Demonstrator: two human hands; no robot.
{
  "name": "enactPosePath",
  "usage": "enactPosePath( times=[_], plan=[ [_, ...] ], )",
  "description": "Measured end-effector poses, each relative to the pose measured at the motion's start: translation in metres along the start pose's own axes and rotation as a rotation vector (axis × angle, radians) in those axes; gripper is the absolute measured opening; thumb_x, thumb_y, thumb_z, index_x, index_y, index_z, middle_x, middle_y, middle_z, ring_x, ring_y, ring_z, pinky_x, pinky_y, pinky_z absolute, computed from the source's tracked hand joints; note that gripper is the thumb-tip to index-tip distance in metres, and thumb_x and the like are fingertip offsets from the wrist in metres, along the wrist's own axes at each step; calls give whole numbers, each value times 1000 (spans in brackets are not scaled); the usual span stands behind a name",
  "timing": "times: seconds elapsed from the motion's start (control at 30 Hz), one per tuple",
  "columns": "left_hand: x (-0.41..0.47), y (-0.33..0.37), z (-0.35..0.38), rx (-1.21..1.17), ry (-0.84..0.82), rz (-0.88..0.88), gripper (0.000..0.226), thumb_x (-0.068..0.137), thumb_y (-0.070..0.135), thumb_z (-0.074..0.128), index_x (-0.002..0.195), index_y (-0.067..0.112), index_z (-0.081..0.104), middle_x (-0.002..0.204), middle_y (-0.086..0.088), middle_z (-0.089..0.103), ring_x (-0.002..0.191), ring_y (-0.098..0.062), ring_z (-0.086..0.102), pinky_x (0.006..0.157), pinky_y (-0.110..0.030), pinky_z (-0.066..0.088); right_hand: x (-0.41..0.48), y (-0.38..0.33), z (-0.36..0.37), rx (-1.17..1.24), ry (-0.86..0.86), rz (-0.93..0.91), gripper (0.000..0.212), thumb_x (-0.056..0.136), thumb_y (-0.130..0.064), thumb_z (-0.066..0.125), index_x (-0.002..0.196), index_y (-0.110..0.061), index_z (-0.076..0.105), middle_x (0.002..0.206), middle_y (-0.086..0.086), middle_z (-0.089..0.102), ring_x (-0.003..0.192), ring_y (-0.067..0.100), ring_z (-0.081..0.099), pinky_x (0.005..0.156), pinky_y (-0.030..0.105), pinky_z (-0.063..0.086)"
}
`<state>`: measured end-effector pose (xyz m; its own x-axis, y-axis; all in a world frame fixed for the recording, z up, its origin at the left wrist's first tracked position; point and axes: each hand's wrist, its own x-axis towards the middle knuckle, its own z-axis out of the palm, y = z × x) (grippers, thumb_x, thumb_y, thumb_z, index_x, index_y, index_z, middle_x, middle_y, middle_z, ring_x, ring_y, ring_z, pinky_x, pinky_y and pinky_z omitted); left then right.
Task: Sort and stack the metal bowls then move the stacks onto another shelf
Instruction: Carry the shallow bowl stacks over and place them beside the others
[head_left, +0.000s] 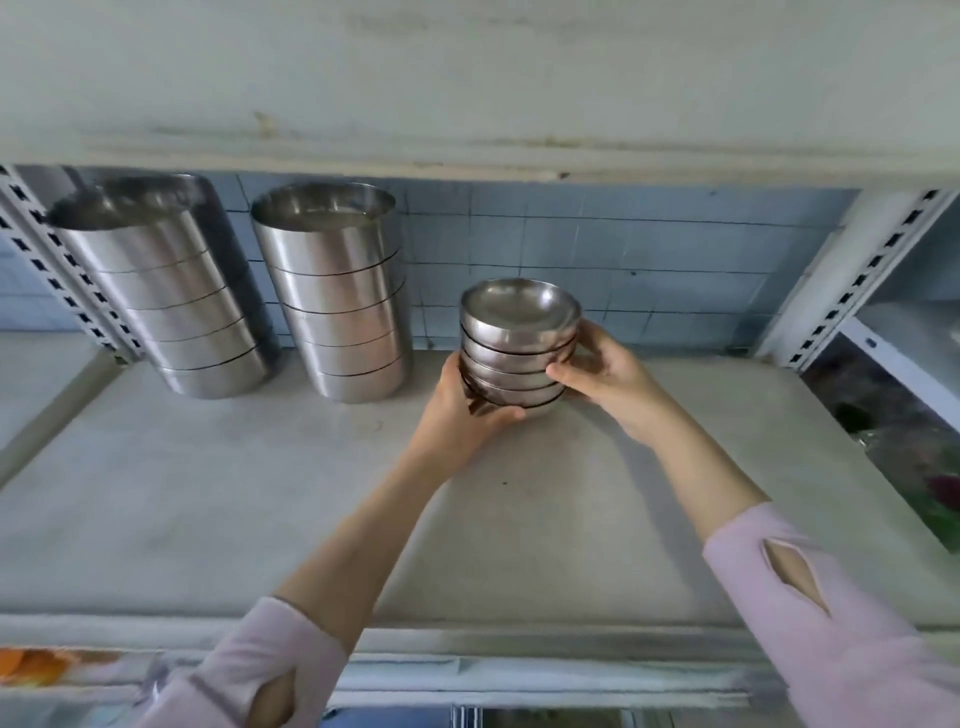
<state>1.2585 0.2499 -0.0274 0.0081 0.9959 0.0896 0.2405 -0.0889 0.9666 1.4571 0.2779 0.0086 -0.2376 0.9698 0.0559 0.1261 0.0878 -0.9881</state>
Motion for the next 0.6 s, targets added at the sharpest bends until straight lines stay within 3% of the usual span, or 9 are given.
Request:
enactPosePath(
  times=[0.1, 0.23, 0.33, 0.43, 0.53, 0.6],
  plan=[
    [7, -2, 5, 1, 28, 4, 70, 72, 3, 81, 121, 22, 35, 111, 12, 57, 89, 24, 56, 73, -2, 44, 10, 4, -4, -146, 23, -10, 72, 57, -49, 87, 121, -42, 57, 129, -12, 64, 125, 13, 58, 113, 46, 41],
    [11, -4, 7, 44, 60, -6, 73, 72, 11, 83, 126, 23, 35, 110, 16, 57, 92, 20, 56, 77, -3, 44, 17, 9, -7, -228, 34, -24, 70, 61, -47, 86, 121, -54, 51, 131, -25, 58, 128, 1, 53, 114, 35, 39],
    [15, -4, 7, 97, 64, -34, 83, 70, 26, 85, 135, 22, 34, 124, 8, 59, 112, -2, 57, 98, -23, 46, 22, 14, -8, -200, 25, -58, 64, 74, -29, 86, 130, -37, 54, 127, -21, 61, 118, -10, 56, 101, 19, 42],
    [18, -6, 7, 126, 68, -50, 87, 70, 32, 84, 138, 21, 31, 130, 6, 58, 120, -8, 54, 106, -32, 42, 27, 17, -8, -159, 11, -92, 60, 80, -18, 83, 132, -24, 54, 125, -16, 63, 110, -14, 58, 91, 7, 42],
    [20, -7, 8, 166, 79, -64, 95, 66, 44, 82, 140, 21, 28, 131, 5, 58, 122, -9, 55, 107, -36, 42, 32, 20, -9, -154, -28, -104, 56, 81, -20, 82, 130, -23, 56, 126, -12, 66, 115, -4, 60, 100, 20, 44],
    [19, -6, 9, 186, 86, -86, 91, 69, 41, 82, 139, 20, 29, 126, 7, 60, 117, -7, 58, 105, -36, 45, 32, 22, -12, -161, -58, -104, 57, 79, -26, 82, 130, -25, 56, 128, -11, 66, 120, 2, 60, 107, 32, 44]
  ],
)
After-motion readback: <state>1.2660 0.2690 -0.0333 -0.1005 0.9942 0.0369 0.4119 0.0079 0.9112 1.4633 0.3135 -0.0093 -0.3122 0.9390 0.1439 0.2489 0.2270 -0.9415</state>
